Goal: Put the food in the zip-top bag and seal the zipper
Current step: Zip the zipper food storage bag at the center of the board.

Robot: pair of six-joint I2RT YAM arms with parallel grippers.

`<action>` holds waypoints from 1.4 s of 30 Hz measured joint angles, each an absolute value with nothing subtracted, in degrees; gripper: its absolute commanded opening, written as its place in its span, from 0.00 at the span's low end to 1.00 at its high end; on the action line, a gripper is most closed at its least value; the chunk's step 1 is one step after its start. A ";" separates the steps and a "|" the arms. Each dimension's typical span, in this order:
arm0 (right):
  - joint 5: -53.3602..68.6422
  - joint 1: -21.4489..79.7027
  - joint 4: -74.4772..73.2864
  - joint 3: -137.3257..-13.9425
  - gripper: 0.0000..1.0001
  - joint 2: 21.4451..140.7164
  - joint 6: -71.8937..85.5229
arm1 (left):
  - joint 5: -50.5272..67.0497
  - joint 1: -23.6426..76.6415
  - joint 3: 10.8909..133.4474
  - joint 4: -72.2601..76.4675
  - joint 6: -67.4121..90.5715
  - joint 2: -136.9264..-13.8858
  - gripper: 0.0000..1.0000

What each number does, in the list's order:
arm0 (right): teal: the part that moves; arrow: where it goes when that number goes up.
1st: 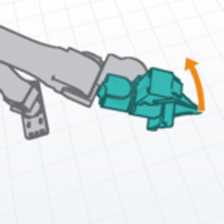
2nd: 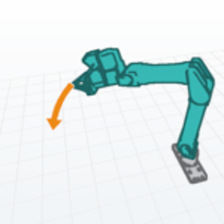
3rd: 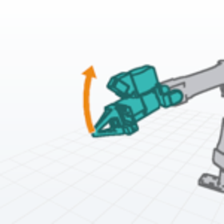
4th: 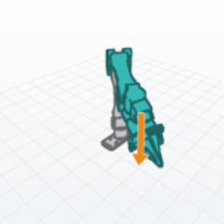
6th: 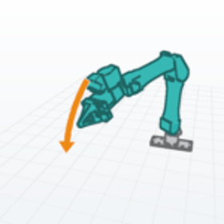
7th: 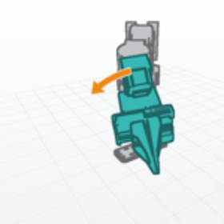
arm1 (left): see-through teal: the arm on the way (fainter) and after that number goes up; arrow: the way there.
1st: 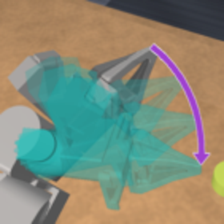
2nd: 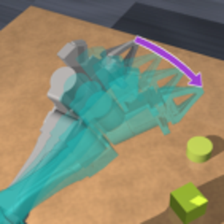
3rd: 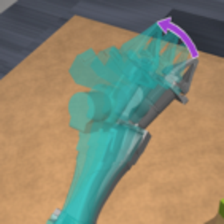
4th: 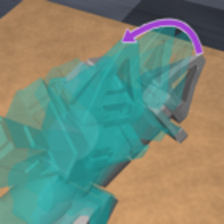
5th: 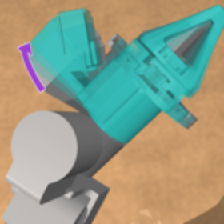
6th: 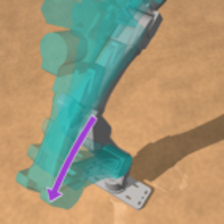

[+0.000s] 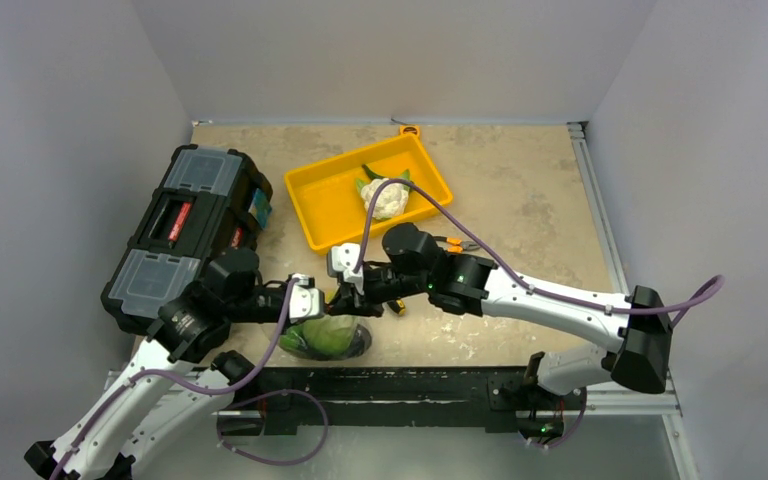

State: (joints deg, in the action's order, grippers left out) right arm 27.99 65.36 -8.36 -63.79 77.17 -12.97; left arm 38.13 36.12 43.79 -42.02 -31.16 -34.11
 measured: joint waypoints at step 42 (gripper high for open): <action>24.49 63.20 -25.67 -71.13 0.01 77.12 -8.12 | 40.27 36.18 43.75 -38.76 -31.16 -35.92 0.00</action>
State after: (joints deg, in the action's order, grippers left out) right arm 24.49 63.20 -25.67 -71.13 77.12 -8.12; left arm 40.27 36.18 43.75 -38.76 -31.16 -35.92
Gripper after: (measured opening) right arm 0.110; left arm 0.008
